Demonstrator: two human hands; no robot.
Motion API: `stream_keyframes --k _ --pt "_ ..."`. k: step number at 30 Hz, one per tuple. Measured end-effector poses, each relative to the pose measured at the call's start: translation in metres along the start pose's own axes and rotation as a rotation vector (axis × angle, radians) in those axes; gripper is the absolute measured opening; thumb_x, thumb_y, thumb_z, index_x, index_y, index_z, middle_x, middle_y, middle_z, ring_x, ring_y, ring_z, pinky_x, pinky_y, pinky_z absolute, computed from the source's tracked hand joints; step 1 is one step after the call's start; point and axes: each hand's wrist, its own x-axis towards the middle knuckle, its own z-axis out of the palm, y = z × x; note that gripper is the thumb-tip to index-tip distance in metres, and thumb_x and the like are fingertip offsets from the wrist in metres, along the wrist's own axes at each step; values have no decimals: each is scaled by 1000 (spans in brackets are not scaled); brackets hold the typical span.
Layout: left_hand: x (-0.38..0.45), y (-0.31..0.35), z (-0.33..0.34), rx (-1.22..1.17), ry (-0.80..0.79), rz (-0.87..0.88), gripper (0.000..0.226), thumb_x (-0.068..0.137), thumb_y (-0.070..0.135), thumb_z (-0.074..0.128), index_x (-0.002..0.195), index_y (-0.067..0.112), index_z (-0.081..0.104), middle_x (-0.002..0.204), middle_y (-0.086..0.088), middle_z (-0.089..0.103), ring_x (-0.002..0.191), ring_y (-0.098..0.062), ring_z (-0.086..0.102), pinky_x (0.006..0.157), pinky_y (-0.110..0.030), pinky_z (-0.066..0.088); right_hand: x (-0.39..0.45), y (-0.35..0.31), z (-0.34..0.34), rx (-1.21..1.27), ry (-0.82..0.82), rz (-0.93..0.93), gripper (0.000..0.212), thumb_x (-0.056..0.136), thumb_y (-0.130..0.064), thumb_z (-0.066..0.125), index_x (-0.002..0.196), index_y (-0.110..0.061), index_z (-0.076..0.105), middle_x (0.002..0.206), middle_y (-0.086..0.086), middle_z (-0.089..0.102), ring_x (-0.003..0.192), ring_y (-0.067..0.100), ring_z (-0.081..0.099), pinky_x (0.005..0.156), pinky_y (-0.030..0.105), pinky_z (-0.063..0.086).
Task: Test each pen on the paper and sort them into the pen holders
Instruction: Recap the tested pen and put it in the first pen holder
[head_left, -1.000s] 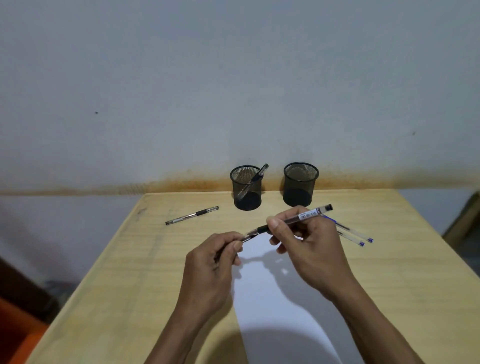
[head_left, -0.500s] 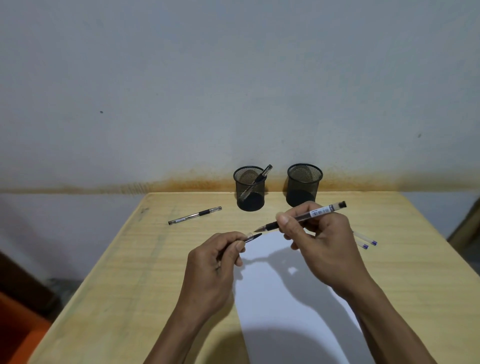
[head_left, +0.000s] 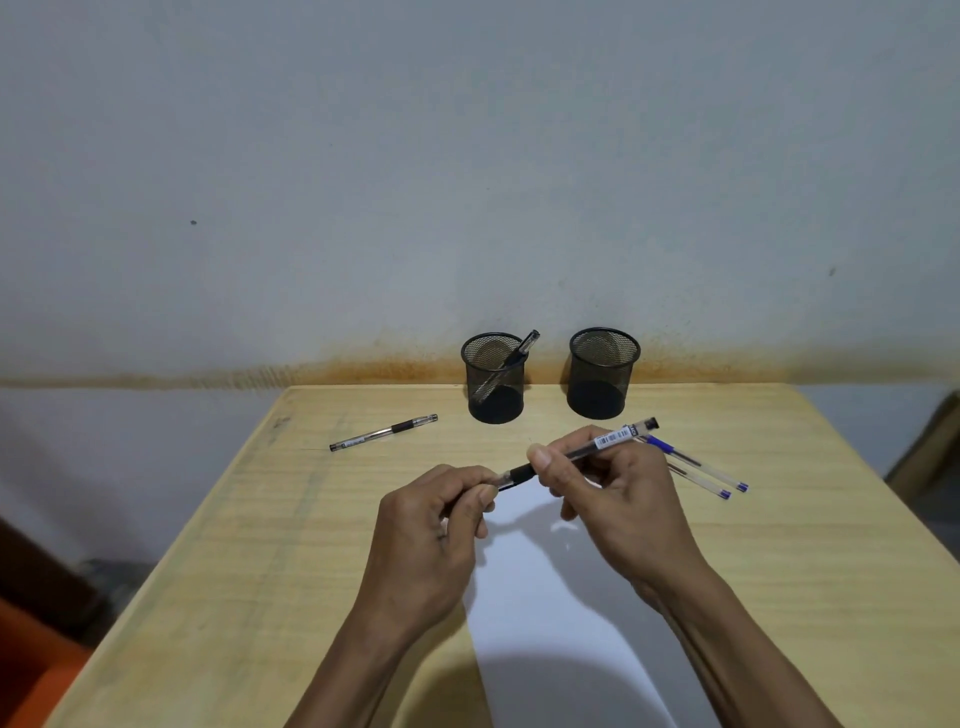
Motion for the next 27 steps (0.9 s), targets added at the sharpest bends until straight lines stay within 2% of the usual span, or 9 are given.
stream_keyframes --k 2,4,6,9,14,18,23,24,27 --pt "3 -3 -1 69 -2 -7 18 92 9 65 91 24 75 69 12 63 62 -8 62 55 -12 41 0 3 -3 -48 12 117 23 83 -40 80 74 -19 74 63 -4 70 58 6 62 56 22 52" --pt "6 -7 -5 162 10 -4 15 91 11 66 92 24 74 71 11 66 65 -7 63 61 -19 46 -2 10 -7 -265 106 74 27 79 -43 83 69 -20 71 56 -6 65 54 3 59 53 15 46" --pt "9 -8 -9 235 4 10 13 90 13 67 91 24 74 75 11 67 66 -5 62 65 -22 47 -6 9 -8 -430 210 -173 16 76 -30 88 79 -21 75 65 -11 66 63 5 61 57 12 47" --pt "14 -5 -12 280 -45 37 10 92 17 66 92 24 73 79 11 67 68 -5 62 67 -24 47 0 17 0 -617 84 -513 33 71 -7 90 102 -15 79 92 -2 71 62 4 57 60 11 47" --pt "22 5 -8 261 -43 107 8 91 22 68 95 24 74 80 13 67 70 -2 61 66 -19 47 17 31 13 -726 -31 -642 18 84 -18 78 101 -13 78 89 3 69 75 20 67 60 31 55" --pt "31 1 -7 178 -55 55 11 89 27 70 99 25 74 83 13 70 74 -2 65 68 -18 51 28 39 12 -654 -52 -563 11 90 -23 71 100 -19 73 87 -5 68 71 2 55 61 27 53" --pt "64 -27 -2 89 18 -111 27 83 31 76 107 21 70 82 7 65 75 -7 63 64 -17 50 58 31 -2 -269 277 -325 35 85 -12 80 111 -29 63 75 -8 69 64 6 65 60 10 50" --pt "74 -35 1 100 43 -134 32 82 32 76 111 19 68 85 7 64 76 -8 63 67 -20 52 67 27 -4 -208 334 -307 34 87 -12 78 113 -27 63 75 -5 70 64 7 68 62 12 52" --pt "107 -55 15 156 74 -152 45 82 37 75 121 19 62 101 6 61 88 -9 61 78 -31 53 100 18 -7 -53 419 -268 20 95 -14 70 110 -23 61 71 0 74 67 10 76 68 33 63"
